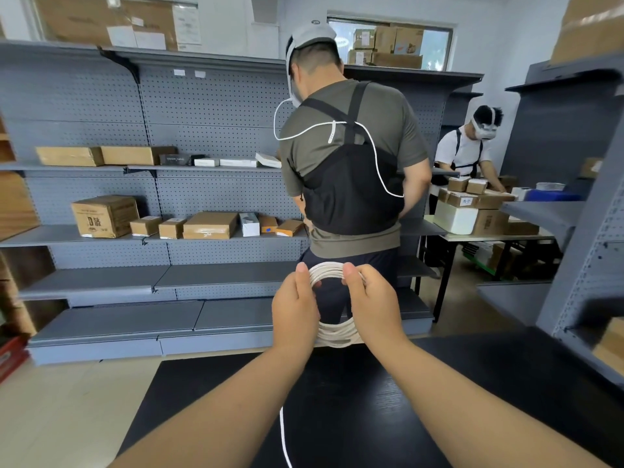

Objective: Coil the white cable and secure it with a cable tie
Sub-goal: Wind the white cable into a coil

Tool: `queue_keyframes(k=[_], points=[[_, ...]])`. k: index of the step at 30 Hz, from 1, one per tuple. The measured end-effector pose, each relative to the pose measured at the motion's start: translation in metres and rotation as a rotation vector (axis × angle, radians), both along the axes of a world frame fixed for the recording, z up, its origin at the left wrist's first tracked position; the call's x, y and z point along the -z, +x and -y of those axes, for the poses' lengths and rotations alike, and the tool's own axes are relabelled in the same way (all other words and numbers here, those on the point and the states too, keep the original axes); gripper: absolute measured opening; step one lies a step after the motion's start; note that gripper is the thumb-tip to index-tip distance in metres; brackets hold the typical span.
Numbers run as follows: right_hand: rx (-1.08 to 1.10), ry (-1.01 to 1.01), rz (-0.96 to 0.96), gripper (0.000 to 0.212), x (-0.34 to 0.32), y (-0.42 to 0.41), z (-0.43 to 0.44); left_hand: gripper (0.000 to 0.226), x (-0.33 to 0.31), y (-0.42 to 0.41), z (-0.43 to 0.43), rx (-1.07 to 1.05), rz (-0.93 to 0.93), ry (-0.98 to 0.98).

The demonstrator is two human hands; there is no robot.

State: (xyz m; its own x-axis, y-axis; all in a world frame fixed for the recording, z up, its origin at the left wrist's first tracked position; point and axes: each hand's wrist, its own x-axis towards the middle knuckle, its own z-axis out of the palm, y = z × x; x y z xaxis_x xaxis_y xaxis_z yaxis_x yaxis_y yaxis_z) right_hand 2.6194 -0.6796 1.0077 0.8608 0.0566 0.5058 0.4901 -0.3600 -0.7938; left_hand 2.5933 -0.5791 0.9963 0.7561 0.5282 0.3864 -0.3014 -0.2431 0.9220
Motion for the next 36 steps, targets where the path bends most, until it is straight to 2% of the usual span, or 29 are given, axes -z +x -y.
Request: queue_keyframes(k=[4,7,10,13,16,20,23,24,27,31,36], points=[[-0.072,0.122,-0.119,0.037,-0.008,-0.005,-0.005,0.045,-0.003,0.002,-0.003,-0.073,0.029,0.157],[-0.046,0.031,-0.112,0.042,-0.016,-0.008,-0.006,0.041,-0.003,0.0,-0.004,-0.018,0.042,0.322],[0.043,-0.039,-0.062,0.051,-0.018,-0.012,-0.008,0.04,-0.002,-0.002,-0.002,-0.01,0.071,0.35],[0.102,-0.012,-0.004,0.054,-0.016,-0.015,-0.009,0.043,0.002,0.0,0.0,-0.035,0.113,0.327],[0.122,0.096,0.019,0.055,-0.014,-0.015,-0.011,0.044,0.004,0.001,0.0,-0.076,0.128,0.225],[0.155,0.213,0.042,0.055,-0.013,-0.016,-0.013,0.041,0.005,-0.002,0.006,-0.016,0.074,-0.136],[0.169,0.3,0.05,0.055,-0.015,-0.015,-0.012,0.054,0.008,0.003,0.006,0.117,-0.027,-0.477],[0.174,0.321,0.045,0.054,-0.015,-0.014,-0.011,0.058,0.008,0.003,0.007,0.141,-0.058,-0.531],[0.191,0.349,0.011,0.054,-0.012,-0.011,-0.009,0.068,0.005,-0.001,0.012,0.168,-0.103,-0.531],[0.219,0.388,-0.024,0.053,-0.003,-0.011,-0.01,0.067,-0.001,-0.006,0.019,0.132,-0.078,-0.545],[0.148,0.414,-0.141,0.049,0.006,-0.01,-0.01,0.06,-0.009,-0.007,0.019,-0.008,-0.065,-0.324]])
